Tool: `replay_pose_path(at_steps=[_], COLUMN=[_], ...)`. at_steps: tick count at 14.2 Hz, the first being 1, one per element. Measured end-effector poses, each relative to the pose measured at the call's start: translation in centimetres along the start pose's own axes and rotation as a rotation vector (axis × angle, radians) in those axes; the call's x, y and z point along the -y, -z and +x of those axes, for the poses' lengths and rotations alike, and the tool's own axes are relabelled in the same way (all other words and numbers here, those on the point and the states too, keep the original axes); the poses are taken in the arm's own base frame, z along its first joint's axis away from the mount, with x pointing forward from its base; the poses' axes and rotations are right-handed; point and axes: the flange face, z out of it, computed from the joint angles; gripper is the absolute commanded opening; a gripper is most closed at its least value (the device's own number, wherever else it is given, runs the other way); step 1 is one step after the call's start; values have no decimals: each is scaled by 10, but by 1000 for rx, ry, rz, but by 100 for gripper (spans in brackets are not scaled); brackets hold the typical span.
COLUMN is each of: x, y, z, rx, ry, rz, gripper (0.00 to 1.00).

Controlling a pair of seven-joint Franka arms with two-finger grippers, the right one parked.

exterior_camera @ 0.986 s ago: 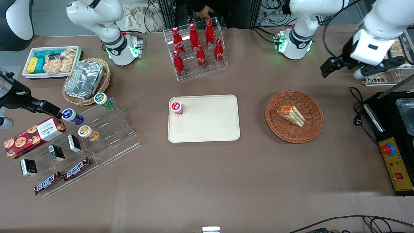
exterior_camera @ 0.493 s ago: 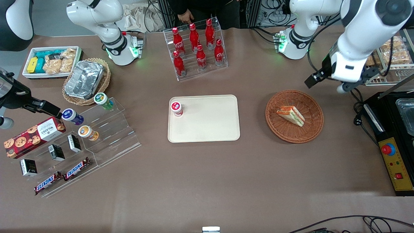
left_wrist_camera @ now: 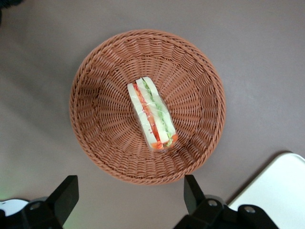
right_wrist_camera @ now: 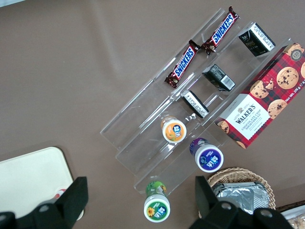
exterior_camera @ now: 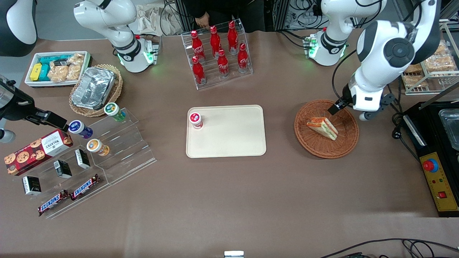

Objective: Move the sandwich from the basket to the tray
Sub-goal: 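Lower the open left gripper over the wrapped sandwich in the basket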

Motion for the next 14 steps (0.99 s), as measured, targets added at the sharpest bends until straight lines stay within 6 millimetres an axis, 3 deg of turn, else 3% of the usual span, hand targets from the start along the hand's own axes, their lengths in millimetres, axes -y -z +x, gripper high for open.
replay_pose_path(at_steps=[3, 8, 14], x=[2, -15, -22], y=[-28, -76, -106], z=[-3, -10, -2], rx=[-19, -4, 9], ry=[51, 117, 181], rz=[-24, -21, -24], gripper=[98, 98, 98])
